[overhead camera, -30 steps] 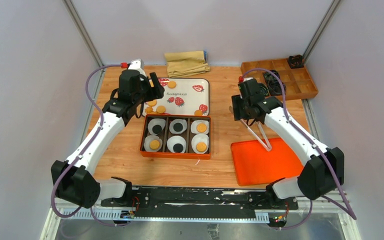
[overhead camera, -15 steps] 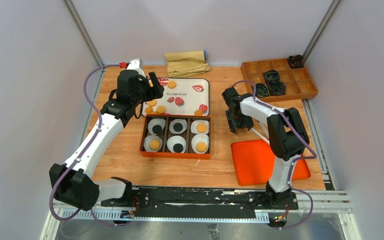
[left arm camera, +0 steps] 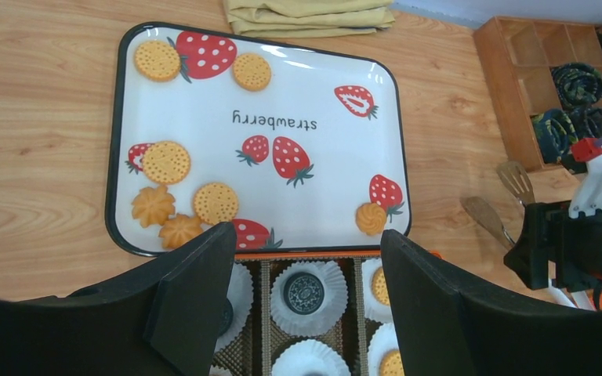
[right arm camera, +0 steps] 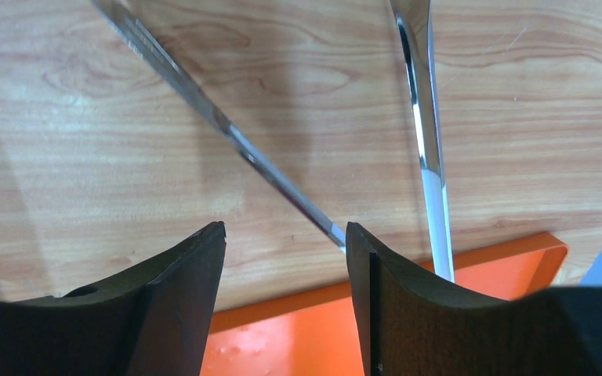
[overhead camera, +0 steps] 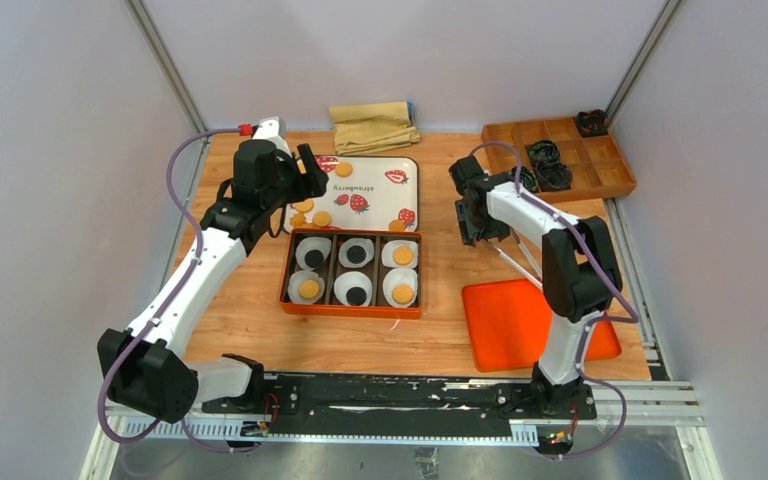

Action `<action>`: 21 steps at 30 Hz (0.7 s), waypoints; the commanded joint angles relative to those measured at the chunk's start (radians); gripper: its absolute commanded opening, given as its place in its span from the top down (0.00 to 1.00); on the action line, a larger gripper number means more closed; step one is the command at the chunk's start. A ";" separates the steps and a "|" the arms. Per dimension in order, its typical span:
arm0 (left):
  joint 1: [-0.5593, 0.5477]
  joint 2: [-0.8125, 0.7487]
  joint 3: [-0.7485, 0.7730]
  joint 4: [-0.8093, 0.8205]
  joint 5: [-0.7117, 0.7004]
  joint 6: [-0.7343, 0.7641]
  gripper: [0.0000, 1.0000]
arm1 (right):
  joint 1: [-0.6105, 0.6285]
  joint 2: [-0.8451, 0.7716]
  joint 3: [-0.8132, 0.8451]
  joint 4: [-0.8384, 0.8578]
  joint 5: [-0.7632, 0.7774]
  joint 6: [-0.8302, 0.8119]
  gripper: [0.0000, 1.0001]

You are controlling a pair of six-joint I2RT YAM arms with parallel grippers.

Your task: Pack the cookies

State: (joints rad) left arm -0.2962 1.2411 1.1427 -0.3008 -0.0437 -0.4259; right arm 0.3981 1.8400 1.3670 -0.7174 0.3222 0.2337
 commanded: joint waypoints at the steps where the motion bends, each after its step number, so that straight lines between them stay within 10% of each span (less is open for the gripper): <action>1: -0.006 0.002 0.005 0.014 0.013 0.005 0.25 | -0.034 0.093 0.051 -0.024 0.025 -0.007 0.38; 5: -0.006 -0.001 0.006 0.011 0.009 0.007 0.25 | -0.062 0.168 0.108 -0.020 0.004 -0.026 0.47; 12: -0.006 0.004 0.011 0.010 0.007 0.006 0.25 | -0.088 0.232 0.276 -0.027 -0.137 -0.055 1.00; 21: -0.006 0.019 0.016 0.008 0.000 0.007 0.25 | -0.080 0.428 0.710 -0.117 -0.229 -0.130 1.00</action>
State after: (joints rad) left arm -0.2962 1.2461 1.1427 -0.3008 -0.0376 -0.4255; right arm 0.3202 2.1864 1.9118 -0.7609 0.1642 0.1581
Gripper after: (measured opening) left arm 0.750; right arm 0.047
